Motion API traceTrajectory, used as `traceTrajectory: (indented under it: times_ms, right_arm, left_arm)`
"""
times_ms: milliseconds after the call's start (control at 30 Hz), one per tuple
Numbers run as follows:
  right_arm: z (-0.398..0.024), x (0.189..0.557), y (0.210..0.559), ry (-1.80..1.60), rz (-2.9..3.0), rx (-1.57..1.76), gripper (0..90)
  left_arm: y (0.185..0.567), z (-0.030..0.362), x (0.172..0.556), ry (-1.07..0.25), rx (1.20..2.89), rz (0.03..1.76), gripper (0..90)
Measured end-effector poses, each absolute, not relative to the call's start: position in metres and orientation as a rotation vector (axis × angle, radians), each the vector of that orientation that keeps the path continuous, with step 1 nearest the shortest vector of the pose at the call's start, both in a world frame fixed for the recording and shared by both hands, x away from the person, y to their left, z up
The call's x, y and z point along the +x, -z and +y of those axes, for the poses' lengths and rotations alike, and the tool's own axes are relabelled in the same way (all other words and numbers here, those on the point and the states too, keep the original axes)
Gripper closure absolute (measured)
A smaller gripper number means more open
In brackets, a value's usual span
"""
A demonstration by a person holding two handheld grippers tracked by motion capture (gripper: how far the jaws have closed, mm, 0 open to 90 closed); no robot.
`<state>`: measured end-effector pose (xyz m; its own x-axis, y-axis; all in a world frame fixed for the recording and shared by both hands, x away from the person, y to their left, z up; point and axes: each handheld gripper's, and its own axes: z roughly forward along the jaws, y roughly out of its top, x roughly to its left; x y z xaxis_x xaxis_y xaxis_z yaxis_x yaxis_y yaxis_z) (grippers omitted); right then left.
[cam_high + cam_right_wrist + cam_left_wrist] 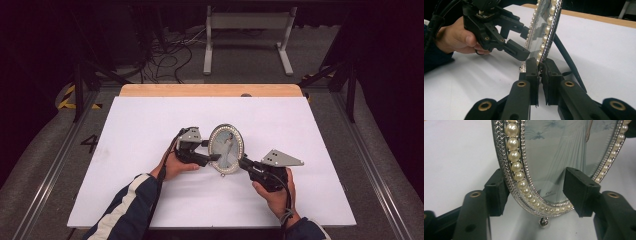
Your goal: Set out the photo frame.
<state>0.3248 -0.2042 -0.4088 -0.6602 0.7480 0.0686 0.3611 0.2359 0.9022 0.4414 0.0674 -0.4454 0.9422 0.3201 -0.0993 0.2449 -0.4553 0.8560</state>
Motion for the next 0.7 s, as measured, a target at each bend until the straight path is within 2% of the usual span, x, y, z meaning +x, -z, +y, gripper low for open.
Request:
traceTrajectory:
  times_ms: [533, 700]
  right_arm:
    - [-0.205, 0.333, 0.411, -1.395, 2.105, 1.044, 82.3]
    - [-0.204, 0.334, 0.411, -1.382, 2.102, 1.047, 81.9]
  left_arm:
    - [0.444, 0.072, 0.431, -0.214, 2.132, 0.406, 49.1]
    - [0.443, 0.074, 0.431, -0.199, 2.128, 0.408, 49.5]
